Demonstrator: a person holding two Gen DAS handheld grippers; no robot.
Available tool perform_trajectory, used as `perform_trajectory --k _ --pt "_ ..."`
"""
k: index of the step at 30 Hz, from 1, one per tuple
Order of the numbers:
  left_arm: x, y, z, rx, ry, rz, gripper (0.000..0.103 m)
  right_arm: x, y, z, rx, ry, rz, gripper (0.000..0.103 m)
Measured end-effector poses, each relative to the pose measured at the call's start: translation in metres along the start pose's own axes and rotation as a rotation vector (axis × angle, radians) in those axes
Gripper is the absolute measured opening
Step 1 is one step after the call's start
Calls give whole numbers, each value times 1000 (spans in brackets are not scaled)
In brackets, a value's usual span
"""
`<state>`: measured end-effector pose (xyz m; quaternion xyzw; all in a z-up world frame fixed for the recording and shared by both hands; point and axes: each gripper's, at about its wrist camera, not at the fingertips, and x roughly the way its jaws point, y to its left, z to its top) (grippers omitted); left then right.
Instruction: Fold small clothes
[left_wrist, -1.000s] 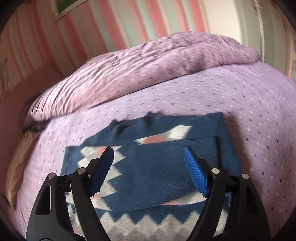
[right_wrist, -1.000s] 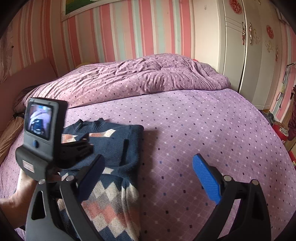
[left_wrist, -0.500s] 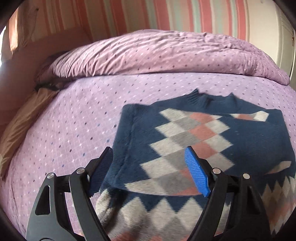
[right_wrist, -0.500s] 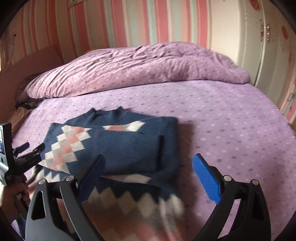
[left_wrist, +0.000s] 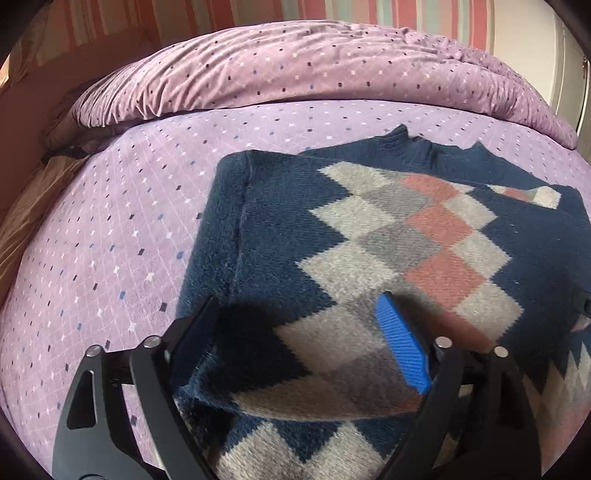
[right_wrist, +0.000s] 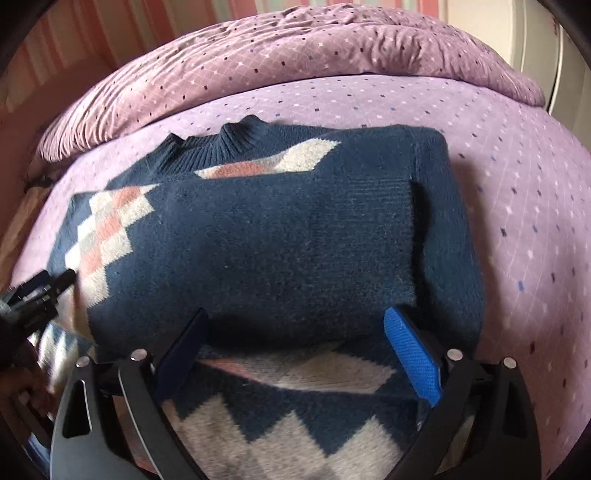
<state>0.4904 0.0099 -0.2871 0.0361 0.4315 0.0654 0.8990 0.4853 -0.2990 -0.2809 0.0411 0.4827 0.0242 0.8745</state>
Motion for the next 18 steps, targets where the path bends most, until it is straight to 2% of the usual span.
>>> perform_trajectory --k 3,7,10,14,18 --pt "5 0 -1 24 -8 23 95 2 7 2 -59 0 -38 97" --pt "5 6 -1 -6 -2 -5 96 -2 5 3 -38 1 -33 97" --pt "-5 8 0 -22 5 4 94 -12 3 3 -19 17 -36 97" --pt "-26 8 -4 -29 -22 -26 94 -37 0 -1 7 -24 -23 98" --pt "-30 7 -10 -49 -12 -69 100 -39 2 -13 12 8 -25 98"
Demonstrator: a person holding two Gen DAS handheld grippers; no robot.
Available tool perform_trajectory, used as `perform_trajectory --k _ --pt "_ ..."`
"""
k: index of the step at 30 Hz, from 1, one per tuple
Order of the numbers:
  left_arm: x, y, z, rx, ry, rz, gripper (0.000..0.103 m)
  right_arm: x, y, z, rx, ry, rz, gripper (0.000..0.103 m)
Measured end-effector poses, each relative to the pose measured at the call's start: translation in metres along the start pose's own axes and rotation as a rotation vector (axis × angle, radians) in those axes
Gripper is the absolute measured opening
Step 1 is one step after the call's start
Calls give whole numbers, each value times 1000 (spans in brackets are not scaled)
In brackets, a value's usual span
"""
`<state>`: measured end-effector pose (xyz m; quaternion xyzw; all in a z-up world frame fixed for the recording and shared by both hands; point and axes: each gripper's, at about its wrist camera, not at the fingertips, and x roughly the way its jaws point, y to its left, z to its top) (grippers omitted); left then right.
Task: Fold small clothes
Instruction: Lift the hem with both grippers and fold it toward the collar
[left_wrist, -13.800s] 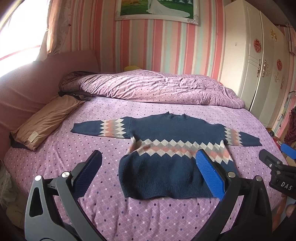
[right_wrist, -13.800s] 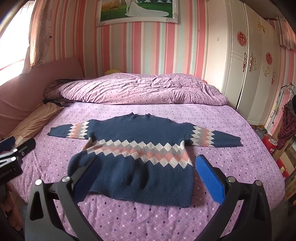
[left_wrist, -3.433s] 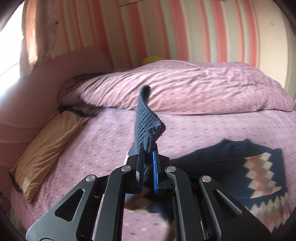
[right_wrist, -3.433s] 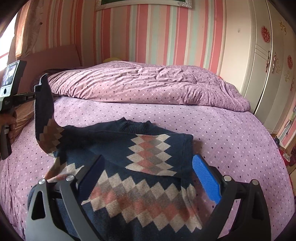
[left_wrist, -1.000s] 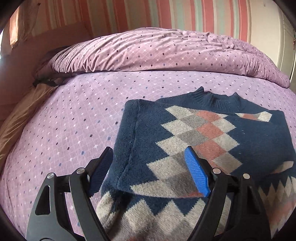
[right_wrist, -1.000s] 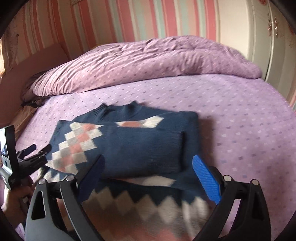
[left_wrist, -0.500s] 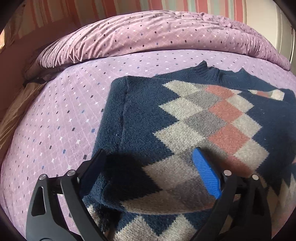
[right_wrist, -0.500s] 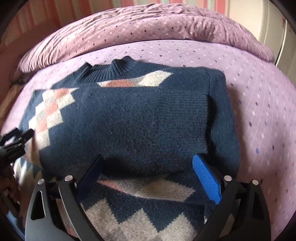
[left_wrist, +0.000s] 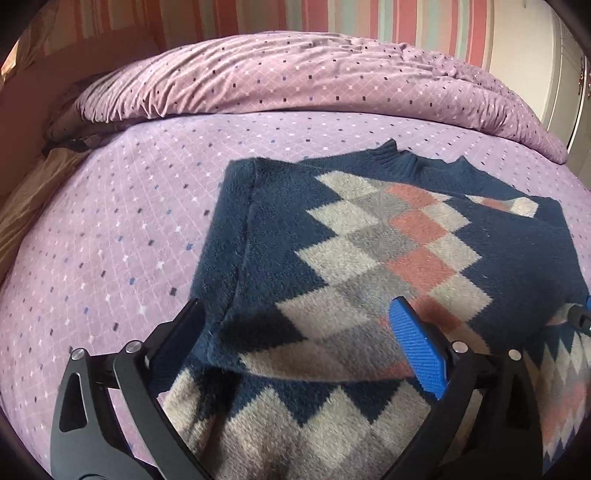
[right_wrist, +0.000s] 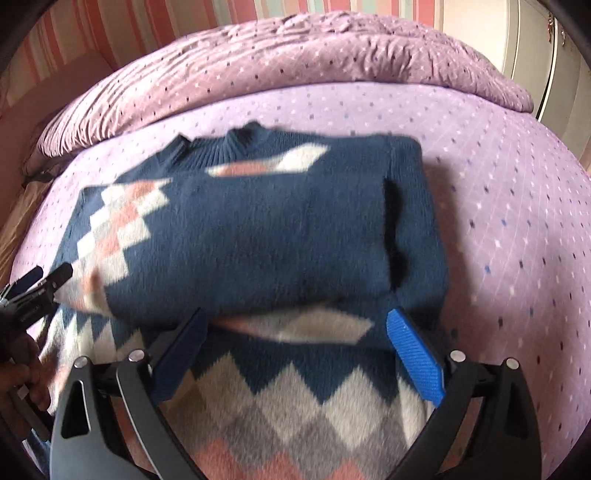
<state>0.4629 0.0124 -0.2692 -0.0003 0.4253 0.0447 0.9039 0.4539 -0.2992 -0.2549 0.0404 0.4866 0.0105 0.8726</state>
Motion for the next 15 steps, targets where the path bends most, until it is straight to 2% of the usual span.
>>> perform_trajectory --k 1,3,6,8,12,15 --pt "3 -2 -3 -4 20 -18 100 0 2 -3 -3 4 0 99" --pt "8 -6 -6 16 32 -7 100 8 7 -10 -30 31 -14 101" --pt "18 -12 -8 58 48 19 100 26 17 -15 -99 51 -94 102" --pt "28 -14 -5 79 59 31 100 38 24 -14 -157 32 -151 102" --pt "42 -14 5 87 83 11 100 47 24 -3 -163 0 -173 102" --pt "38 -13 3 83 77 11 100 46 24 -2 -171 1 -175 102"
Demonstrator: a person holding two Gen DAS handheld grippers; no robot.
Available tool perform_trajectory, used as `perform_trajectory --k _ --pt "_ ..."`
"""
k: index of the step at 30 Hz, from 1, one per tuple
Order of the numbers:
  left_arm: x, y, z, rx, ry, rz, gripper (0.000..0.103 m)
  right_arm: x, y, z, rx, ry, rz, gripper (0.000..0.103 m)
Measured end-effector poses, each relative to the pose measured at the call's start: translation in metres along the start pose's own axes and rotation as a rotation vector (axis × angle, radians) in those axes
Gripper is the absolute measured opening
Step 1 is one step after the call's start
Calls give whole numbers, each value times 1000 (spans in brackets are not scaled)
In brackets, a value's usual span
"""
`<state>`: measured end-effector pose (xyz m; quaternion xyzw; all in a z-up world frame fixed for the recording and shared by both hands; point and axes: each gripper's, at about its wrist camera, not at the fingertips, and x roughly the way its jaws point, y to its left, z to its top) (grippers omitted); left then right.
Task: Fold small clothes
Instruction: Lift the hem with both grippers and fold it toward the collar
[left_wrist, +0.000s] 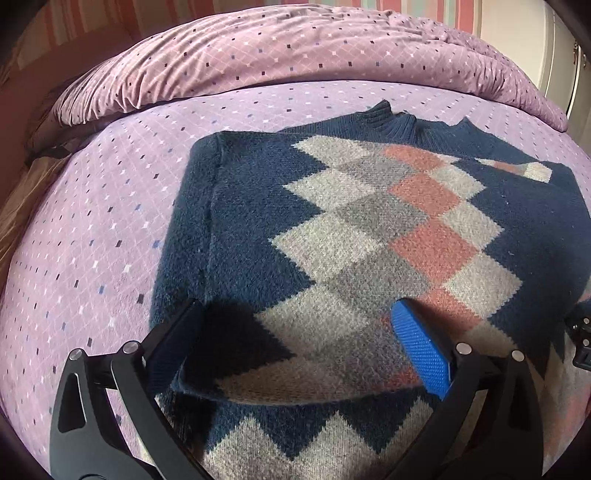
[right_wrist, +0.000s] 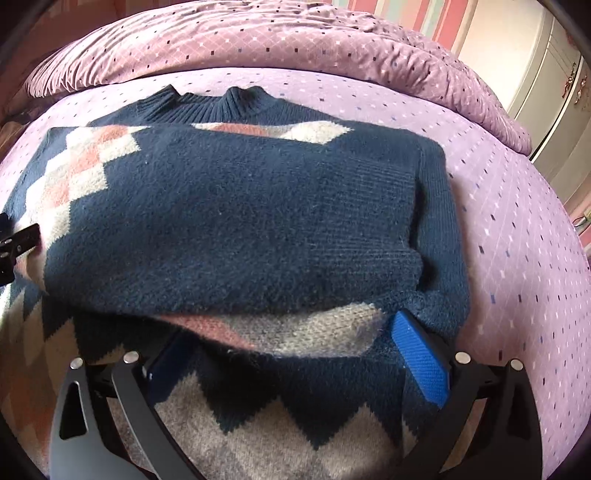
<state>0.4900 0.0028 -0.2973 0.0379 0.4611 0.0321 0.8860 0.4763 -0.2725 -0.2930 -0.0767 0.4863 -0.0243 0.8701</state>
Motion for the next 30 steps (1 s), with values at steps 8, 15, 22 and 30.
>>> perform_trajectory --k 8,15,22,30 --pt "-80 35 -37 -89 -77 -80 100 -78 -26 -62 -17 -81 89 101" --pt "-174 74 -111 -67 -187 -34 100 -171 -61 -143 53 -197 86 101" --pt "-248 100 -197 -55 -265 -13 100 -241 -82 -212 152 -257 123 101" --pt "-285 116 -275 -105 -251 8 100 -239 -78 -297 202 -168 119 86"
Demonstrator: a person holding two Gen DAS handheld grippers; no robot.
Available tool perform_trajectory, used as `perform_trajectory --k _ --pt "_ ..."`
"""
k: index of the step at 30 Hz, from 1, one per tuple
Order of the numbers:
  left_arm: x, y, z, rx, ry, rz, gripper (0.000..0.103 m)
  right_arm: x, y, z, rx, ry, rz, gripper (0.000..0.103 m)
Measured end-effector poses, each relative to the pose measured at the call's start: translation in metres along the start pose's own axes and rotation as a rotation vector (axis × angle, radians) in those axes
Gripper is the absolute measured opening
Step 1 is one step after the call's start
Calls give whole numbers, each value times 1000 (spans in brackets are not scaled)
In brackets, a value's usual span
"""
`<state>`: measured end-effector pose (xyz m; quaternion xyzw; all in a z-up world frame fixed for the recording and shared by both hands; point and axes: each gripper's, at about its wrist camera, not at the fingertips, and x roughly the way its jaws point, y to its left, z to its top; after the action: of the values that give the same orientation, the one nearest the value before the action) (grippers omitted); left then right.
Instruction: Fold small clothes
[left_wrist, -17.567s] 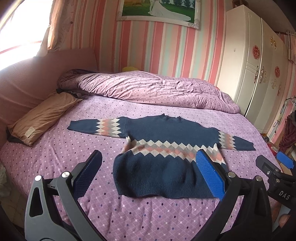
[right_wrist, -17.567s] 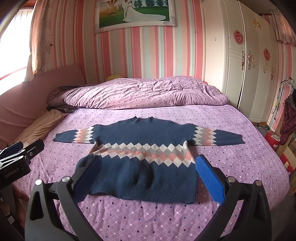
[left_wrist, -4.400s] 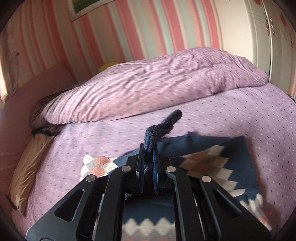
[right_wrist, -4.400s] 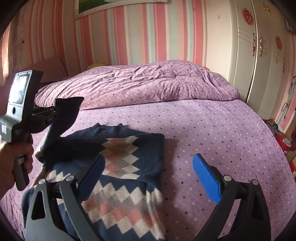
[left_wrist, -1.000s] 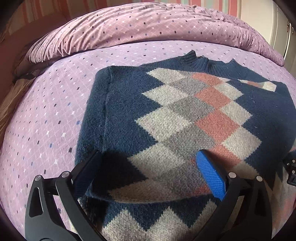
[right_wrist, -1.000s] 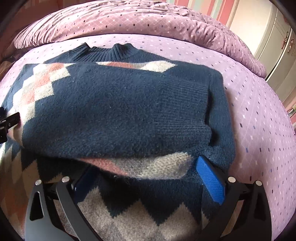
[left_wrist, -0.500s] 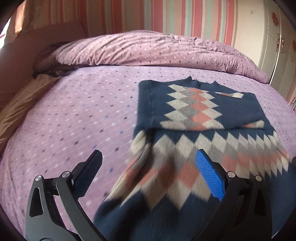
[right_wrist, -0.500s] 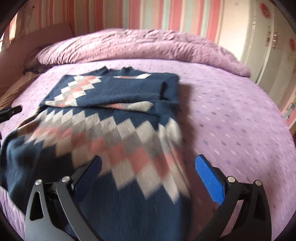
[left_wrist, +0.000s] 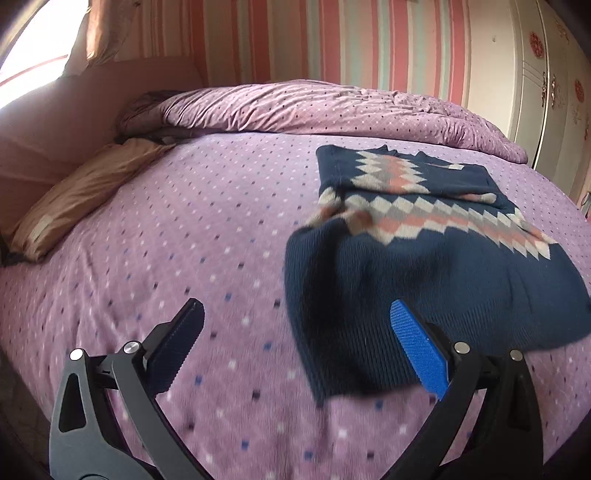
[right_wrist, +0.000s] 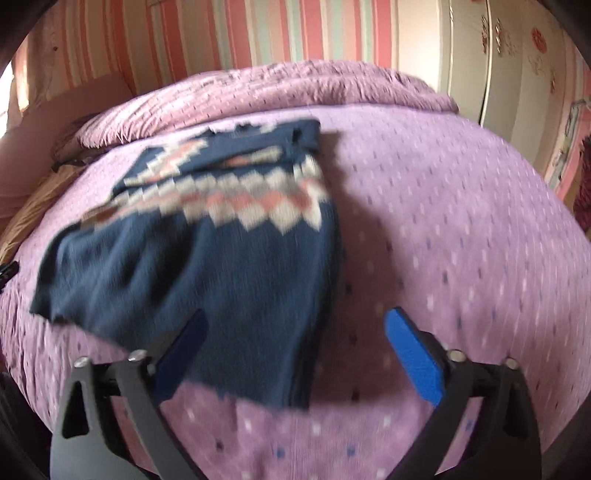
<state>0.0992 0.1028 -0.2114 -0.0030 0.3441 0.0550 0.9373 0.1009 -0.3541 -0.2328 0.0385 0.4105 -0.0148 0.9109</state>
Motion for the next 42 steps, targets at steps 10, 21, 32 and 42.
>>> perform_trajectory --k 10,21,32,42 --pt "-32 5 -34 -33 12 -15 100 28 -10 -29 113 98 -12 67" --pt "-28 29 -38 -95 12 -39 100 36 3 -25 96 114 23 8" --pt "13 15 -47 -125 52 -275 100 23 0 -21 81 76 38 8" --pt "68 8 -46 -201 193 -267 66 21 1 -18 83 75 47 8"
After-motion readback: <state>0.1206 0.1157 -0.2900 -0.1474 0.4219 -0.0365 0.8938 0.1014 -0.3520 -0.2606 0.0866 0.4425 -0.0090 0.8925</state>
